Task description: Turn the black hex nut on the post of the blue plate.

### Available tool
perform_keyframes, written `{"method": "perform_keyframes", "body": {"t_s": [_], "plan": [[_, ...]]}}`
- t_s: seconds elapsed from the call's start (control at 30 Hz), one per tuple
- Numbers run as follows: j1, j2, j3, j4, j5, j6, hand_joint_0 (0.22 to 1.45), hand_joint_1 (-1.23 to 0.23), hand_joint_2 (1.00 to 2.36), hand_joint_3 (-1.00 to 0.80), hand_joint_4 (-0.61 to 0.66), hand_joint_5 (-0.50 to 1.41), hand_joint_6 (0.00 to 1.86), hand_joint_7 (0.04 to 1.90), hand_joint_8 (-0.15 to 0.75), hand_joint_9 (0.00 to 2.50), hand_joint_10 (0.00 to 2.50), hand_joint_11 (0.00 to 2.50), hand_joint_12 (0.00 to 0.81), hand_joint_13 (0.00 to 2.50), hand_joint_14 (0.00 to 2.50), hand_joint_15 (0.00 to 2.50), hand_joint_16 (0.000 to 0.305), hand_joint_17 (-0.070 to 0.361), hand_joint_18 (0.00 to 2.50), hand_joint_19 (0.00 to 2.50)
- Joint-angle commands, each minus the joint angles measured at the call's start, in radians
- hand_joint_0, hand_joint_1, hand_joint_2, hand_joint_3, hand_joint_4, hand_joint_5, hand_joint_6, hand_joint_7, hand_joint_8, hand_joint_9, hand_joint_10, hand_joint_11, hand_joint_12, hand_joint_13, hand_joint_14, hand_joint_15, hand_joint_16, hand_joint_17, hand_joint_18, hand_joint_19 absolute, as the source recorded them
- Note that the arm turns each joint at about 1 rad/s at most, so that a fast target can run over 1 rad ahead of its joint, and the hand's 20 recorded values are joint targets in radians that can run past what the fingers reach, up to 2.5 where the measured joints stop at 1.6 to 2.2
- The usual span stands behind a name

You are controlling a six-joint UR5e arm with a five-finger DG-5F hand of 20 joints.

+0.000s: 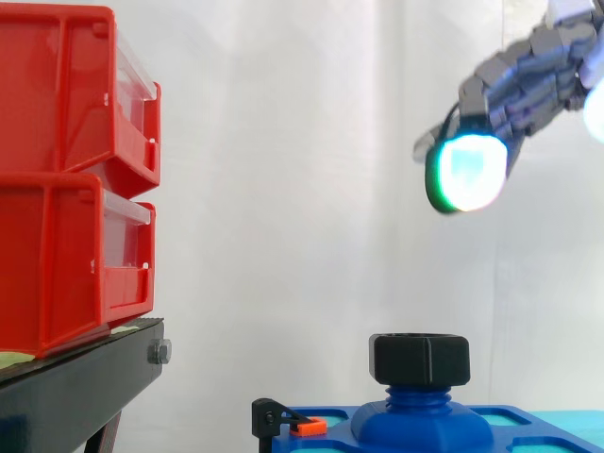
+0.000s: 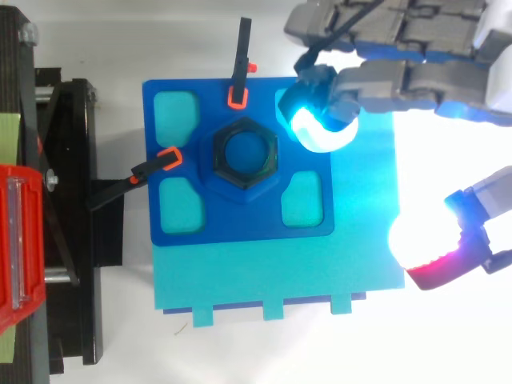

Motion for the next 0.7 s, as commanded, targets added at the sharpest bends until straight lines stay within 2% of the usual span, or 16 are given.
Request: {"method": "perform_keyframes", "body": {"t_s": [0.0, 0.1, 0.13, 0.17, 0.2, 0.3, 0.4, 0.67], "plan": [[0.005, -0.003, 0.016, 0.048, 0.003, 0.047, 0.47, -0.52, 1.00, -0.50, 0.26, -0.21, 0.50, 0.94, 0.268, 0.26, 0.00, 0.06, 0.356, 0.35, 0.01, 0.13, 0.055, 0.125, 0.41, 0.58], [0.013, -0.007, 0.014, 0.109, 0.003, 0.052, 0.47, -0.52, 1.00, -0.50, 0.26, -0.21, 0.50, 0.93, 0.267, 0.26, 0.00, 0.06, 0.355, 0.35, 0.01, 0.14, 0.055, 0.124, 0.41, 0.57], [0.014, -0.007, 0.014, 0.109, 0.003, 0.052, 0.47, -0.52, 1.00, -0.50, 0.26, -0.21, 0.50, 0.93, 0.268, 0.26, 0.00, 0.06, 0.355, 0.35, 0.01, 0.14, 0.055, 0.124, 0.41, 0.58], [0.018, -0.024, 0.014, 0.138, 0.001, 0.055, 0.47, -0.52, 1.00, -0.50, 0.26, -0.21, 0.50, 0.94, 0.268, 0.26, 0.00, 0.06, 0.355, 0.35, 0.01, 0.13, 0.055, 0.124, 0.41, 0.57], [0.021, -0.045, 0.014, 0.141, 0.001, 0.057, 0.47, -0.52, 1.00, -0.50, 0.26, -0.21, 0.50, 0.93, 0.267, 0.26, 0.00, 0.07, 0.355, 0.35, 0.01, 0.13, 0.055, 0.124, 0.41, 0.58], [0.024, -0.072, 0.017, 0.153, -0.002, 0.072, 0.47, -0.52, 1.00, -0.50, 0.26, -0.21, 0.50, 0.94, 0.266, 0.26, 0.00, 0.06, 0.355, 0.35, 0.01, 0.13, 0.055, 0.123, 0.41, 0.58], [0.025, -0.088, 0.017, 0.169, -0.013, 0.077, 0.47, -0.51, 1.00, -0.50, 0.26, -0.21, 0.50, 0.94, 0.267, 0.27, 0.00, 0.06, 0.354, 0.35, 0.01, 0.13, 0.055, 0.123, 0.41, 0.58], [0.033, -0.118, 0.017, 0.179, -0.016, 0.077, 0.47, -0.51, 1.00, -0.50, 0.26, -0.21, 0.50, 0.94, 0.268, 0.28, 0.00, 0.05, 0.352, 0.35, 0.01, 0.13, 0.055, 0.123, 0.41, 0.58]]}}
